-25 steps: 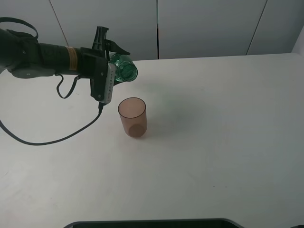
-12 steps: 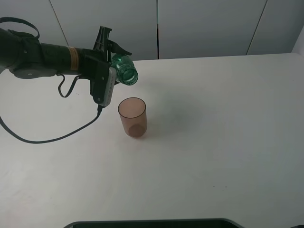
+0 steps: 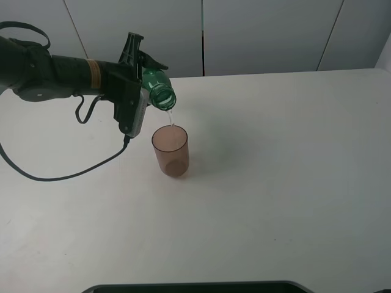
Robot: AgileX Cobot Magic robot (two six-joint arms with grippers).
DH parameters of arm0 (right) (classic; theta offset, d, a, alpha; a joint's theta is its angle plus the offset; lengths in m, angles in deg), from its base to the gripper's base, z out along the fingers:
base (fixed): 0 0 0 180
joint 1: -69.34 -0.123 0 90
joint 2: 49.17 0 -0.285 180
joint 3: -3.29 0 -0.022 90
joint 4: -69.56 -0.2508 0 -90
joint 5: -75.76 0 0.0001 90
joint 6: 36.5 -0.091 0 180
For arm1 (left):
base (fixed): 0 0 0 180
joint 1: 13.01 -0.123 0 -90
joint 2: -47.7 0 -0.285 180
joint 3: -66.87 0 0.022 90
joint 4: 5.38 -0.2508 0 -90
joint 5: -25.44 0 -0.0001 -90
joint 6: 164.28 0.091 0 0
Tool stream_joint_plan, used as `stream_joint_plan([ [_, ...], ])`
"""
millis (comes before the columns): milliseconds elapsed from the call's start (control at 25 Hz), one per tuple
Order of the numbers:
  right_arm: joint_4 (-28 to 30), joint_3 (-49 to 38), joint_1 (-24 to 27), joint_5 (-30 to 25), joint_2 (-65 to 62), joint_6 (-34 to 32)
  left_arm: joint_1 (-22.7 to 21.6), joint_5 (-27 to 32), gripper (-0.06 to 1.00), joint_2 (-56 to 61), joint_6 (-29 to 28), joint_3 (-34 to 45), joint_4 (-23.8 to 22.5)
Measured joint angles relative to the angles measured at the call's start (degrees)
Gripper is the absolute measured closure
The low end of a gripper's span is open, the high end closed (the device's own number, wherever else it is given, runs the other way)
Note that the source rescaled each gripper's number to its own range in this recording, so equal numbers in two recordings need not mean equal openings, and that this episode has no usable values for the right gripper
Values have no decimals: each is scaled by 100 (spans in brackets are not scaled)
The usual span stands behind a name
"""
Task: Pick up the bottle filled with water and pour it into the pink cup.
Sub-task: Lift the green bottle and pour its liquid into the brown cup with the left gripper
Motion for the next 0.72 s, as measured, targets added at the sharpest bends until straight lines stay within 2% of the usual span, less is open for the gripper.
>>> stream_joint_plan([
  [720, 0, 0, 0, 0, 0, 0, 0, 122, 94, 0, 154, 0, 36],
])
